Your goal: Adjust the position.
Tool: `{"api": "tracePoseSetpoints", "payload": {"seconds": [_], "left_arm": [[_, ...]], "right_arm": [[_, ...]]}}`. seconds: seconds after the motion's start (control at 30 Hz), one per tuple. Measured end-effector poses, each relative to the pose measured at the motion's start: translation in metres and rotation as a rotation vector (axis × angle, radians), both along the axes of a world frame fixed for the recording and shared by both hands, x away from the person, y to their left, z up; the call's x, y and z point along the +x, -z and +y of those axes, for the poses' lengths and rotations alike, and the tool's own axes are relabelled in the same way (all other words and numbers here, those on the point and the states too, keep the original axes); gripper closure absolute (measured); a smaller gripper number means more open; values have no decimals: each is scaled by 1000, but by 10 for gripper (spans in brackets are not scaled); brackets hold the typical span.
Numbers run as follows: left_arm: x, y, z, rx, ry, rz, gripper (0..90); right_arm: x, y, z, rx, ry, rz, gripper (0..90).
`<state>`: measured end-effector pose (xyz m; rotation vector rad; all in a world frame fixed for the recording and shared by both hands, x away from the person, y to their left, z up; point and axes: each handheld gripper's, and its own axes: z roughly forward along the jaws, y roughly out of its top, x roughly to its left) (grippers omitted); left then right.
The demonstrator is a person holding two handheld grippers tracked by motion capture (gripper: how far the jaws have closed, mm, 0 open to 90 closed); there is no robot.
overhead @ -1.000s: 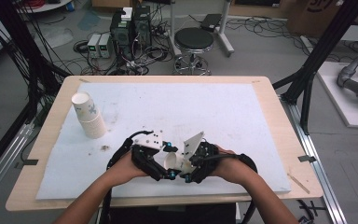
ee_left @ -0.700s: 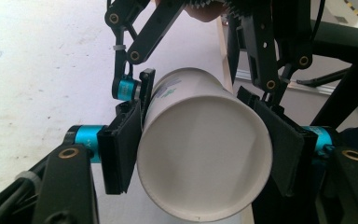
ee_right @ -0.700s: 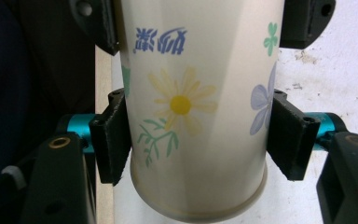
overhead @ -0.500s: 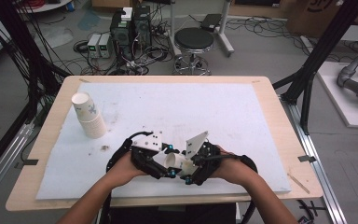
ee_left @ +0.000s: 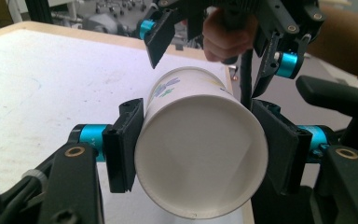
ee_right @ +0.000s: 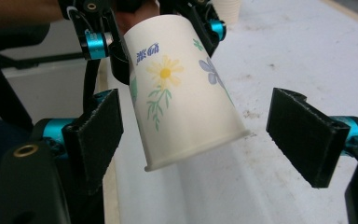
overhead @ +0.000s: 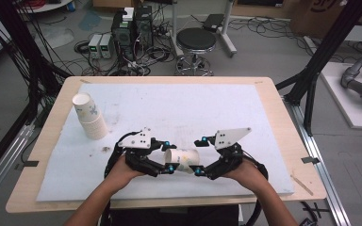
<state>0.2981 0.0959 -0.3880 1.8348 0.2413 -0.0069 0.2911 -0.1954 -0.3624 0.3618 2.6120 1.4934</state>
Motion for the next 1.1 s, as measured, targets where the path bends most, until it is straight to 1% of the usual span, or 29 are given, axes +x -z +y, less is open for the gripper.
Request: {"api": "tracePoseSetpoints", "payload": {"seconds": [0.03,0.1,0.23,0.27,0.3,0.4,0.43,0.47,0.53,0.57,0.6,0.73,0.87,0.97,1.1], "left_arm": [[0,1,1,-8,-3,0,373],[-1,2,2,-24,-9,-1,373],[-2,5,4,-53,-15,0,373],[-3,6,5,-57,-16,-1,373],[-3,7,5,-63,-17,0,373],[-4,9,6,-85,-8,0,373],[-5,10,7,-86,-7,-2,373],[-5,10,7,-90,-4,-5,373],[-6,11,9,-102,-1,-7,373],[-7,12,10,-112,-3,-8,373],[-7,12,10,-112,-3,-8,373],[-7,14,12,-136,-1,-9,373],[-7,14,13,-154,12,-5,373],[-7,13,13,-160,20,-13,373],[-7,13,13,-170,27,-8,373]], "right_arm": [[0,0,0,0,0,0,192],[-2,4,-3,28,22,-6,192],[-7,15,-8,73,42,-18,192],[-8,20,-10,106,49,-20,191],[-8,20,-10,106,49,-20,191],[-11,28,-13,147,60,-18,192],[-12,31,-13,154,61,-12,192],[-12,34,-13,159,60,-11,192],[-12,37,-14,154,55,-3,192],[-12,37,-14,171,51,-1,192],[-12,37,-14,171,51,-1,192],[-12,39,-12,176,33,10,192],[-11,40,-9,185,19,24,192],[-11,41,-8,187,11,27,192],[-11,41,-8,188,3,32,192]]}}
